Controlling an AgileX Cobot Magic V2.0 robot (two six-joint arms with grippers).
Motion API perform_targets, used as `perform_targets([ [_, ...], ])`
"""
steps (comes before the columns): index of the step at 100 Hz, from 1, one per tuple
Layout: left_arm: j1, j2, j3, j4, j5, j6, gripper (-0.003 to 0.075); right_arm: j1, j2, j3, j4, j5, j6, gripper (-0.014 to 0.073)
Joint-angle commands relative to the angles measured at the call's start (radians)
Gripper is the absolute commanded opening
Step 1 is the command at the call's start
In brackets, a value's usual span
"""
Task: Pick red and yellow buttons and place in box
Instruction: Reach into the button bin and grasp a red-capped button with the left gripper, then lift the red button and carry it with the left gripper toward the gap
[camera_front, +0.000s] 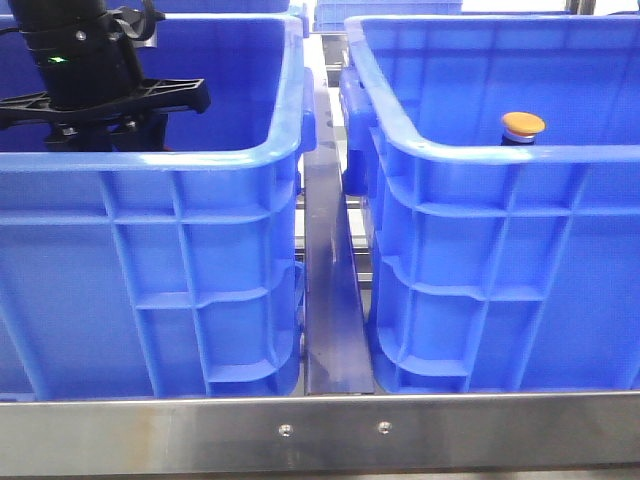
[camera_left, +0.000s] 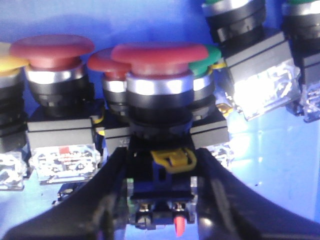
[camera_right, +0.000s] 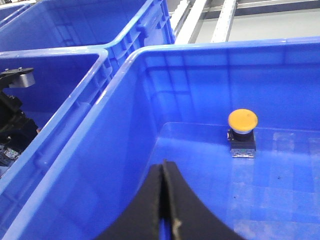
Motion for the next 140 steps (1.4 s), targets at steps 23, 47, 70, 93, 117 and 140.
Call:
perform_targets([
  [23,-0.018,-0.149,-0.022,-0.008,-0.096,0.03,0.0009,-0.003,-0.004,-0.025,0.011,-0.001,-0.009,-0.0031],
  [47,-0.079,-0.301,0.071,-0.008,-0.226,0.032,0.0009,-0.003,-0.004,-0.025,0.011,-0.001,-0.009,-0.0031],
  [70,-0.151,-0.43,0.192,-0.012,-0.293,0.032,0.0009,-0.003,-0.004,-0.025,0.011,-0.001,-0.009,-0.0031],
  [93,-0.276,-0.526,0.261,-0.012,-0.355,0.049,0.0009,-0.003,-0.004,-0.025,0.011,-0.001,-0.009,-0.0031],
  [117,-0.44,-0.536,0.261,-0.013,-0.353,0.119,0.0009,-0.003,-0.004,-0.025,0.012,-0.001,-0.009,-0.0031],
  [140,-0.512,-0.534,0.261,-0.018,-0.35,0.2,0.0009,-0.003,-0.004,-0.032,0.012,0.002,-0.009,-0.0028],
])
